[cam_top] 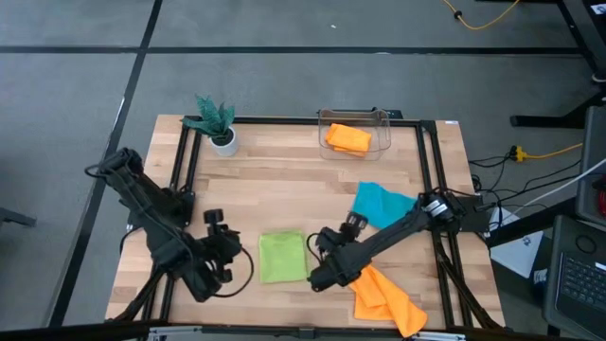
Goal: Fold microfiber towels
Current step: Fold the green microfiber towel
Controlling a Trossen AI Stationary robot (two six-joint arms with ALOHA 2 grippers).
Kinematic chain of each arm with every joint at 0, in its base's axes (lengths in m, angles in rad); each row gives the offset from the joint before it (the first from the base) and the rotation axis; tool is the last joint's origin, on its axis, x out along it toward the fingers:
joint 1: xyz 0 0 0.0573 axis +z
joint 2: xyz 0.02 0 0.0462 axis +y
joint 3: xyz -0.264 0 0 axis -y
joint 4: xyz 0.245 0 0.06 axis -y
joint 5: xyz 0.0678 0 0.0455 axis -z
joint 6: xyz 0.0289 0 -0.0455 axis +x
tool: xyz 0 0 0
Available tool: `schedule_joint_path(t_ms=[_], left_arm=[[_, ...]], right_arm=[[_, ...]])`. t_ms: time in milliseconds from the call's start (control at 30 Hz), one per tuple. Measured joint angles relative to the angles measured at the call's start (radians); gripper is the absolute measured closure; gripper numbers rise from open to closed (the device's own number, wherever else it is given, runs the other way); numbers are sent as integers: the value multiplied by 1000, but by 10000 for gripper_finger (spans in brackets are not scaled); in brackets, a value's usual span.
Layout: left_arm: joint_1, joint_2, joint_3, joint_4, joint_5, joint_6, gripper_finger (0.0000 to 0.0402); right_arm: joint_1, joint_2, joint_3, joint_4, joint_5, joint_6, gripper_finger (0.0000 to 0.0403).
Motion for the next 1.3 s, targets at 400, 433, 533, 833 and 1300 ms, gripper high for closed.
schedule_joint_path(t_ms=[400,433,533,833,1300], left_arm=[[-7,-6,0,-2,-21,-5,264],[-7,-6,0,-5,-21,-4,264],[-7,-6,0,-5,-21,-4,264],[-8,-5,0,-6,-34,-4,264],[-8,-5,0,-4,-113,-62,264]], right_arm=[[-19,-5,-130,508,-596,-516,262],[-19,-7,-130,546,-592,-547,262],[-18,-24,-130,652,-592,-657,262],[-32,-129,-130,755,-765,-999,262],[-120,-373,-504,1126,-763,-1108,262]])
